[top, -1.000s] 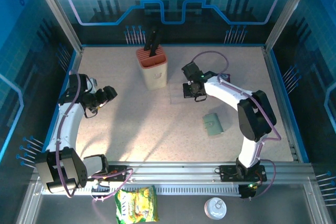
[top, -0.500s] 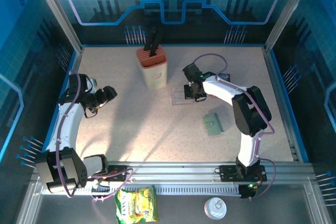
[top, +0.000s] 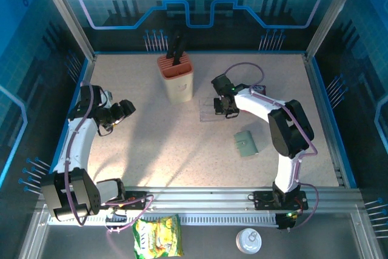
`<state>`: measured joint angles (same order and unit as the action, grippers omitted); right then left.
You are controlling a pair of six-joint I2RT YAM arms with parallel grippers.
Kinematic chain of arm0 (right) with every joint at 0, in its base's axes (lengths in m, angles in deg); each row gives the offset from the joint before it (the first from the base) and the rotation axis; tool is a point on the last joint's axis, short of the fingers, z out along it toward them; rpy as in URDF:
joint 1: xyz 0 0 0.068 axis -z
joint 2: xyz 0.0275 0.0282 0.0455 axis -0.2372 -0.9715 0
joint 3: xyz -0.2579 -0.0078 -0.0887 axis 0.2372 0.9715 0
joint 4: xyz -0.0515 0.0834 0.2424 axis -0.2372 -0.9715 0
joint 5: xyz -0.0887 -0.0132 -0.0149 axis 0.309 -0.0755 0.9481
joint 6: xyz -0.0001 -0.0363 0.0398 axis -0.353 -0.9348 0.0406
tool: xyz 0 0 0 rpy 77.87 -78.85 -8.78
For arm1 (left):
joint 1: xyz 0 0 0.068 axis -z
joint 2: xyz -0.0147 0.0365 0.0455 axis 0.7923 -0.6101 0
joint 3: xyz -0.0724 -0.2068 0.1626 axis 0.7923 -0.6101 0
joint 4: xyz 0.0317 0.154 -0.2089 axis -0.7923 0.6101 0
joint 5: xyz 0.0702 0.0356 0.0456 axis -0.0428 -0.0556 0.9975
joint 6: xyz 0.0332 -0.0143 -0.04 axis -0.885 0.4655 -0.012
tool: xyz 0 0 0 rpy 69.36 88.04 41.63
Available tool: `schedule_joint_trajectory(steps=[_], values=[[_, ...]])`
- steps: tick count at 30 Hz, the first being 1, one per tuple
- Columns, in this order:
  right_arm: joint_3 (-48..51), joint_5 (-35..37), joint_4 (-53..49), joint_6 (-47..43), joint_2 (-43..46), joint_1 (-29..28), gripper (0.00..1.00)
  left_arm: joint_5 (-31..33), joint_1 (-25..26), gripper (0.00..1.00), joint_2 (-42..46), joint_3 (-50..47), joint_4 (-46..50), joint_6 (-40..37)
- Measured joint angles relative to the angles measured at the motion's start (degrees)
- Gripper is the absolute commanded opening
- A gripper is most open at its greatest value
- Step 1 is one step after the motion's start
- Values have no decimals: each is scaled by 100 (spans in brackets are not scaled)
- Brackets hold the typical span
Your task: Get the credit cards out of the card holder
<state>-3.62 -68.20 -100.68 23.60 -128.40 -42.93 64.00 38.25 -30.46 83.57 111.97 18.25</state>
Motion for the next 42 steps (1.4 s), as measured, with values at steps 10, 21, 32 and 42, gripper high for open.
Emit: schedule_joint_trajectory(steps=[10, 21, 32, 42], values=[[24, 28, -109, 44, 341, 2, 29, 0, 0, 84, -9, 0, 0, 0], [992, -328, -299, -144, 1878, 455, 54, 0, 0, 84, -9, 0, 0, 0], [2085, -1255, -210, -240, 1956, 1290, 67, 2, 0, 84, -9, 0, 0, 0], [2135, -1475, -50, -236, 1611, 1290, 72, 4, 0, 84, -9, 0, 0, 0]])
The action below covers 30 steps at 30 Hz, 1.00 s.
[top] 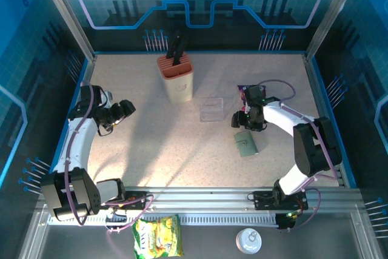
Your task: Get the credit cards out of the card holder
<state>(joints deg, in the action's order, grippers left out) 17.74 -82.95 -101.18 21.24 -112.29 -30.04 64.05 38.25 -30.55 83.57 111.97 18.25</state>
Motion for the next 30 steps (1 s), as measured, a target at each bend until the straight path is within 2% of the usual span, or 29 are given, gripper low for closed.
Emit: schedule_joint_trajectory(steps=[10, 30], values=[[63, -85, -31, 31, 0, -133, 71, 15, 0, 84, 0, 0, 0, 0], [208, -492, -531, 291, 39, -1805, 69, 17, 0, 84, -4, 0, 0, 0]])
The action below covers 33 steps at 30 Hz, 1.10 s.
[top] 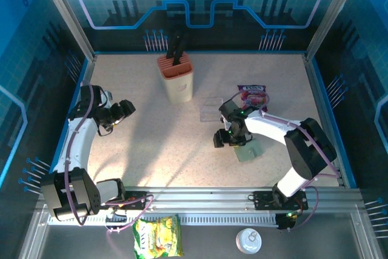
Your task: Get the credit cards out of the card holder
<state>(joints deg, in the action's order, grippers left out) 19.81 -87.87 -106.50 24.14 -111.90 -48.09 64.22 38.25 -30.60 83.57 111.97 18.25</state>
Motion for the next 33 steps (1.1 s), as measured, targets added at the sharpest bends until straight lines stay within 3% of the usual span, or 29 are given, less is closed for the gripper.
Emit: schedule_joint_trajectory(steps=[10, 17, 23, 33], values=[[662, 264, -903, 376, 1438, -157, 77, -2, 0, 84, -13, 0, -2, 0], [673, 739, -1272, 470, 2124, 721, 96, -2, 0, 84, -76, 0, -2, 0], [782, 953, -1207, 557, 1921, 1248, 99, -2, 0, 84, -76, 0, -2, 0], [831, 916, -522, 911, 925, 1285, 97, -2, 0, 84, -76, 0, -2, 0]])
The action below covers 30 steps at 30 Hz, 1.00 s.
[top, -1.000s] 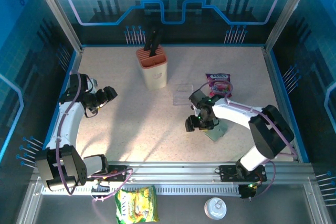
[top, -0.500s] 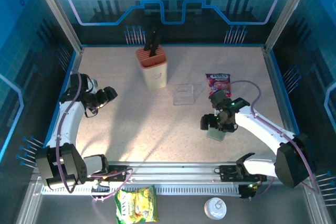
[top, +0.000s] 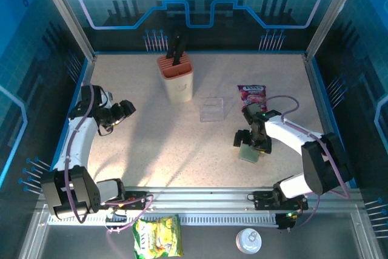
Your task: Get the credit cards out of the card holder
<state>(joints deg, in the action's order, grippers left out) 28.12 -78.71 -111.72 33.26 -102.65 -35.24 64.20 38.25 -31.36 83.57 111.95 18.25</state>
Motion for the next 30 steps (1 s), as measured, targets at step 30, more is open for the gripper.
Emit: schedule_joint_trajectory(steps=[30], values=[[181, 205, 216, 387, -26, 15, 88, 0, 0, 84, 0, 0, 0, 0]])
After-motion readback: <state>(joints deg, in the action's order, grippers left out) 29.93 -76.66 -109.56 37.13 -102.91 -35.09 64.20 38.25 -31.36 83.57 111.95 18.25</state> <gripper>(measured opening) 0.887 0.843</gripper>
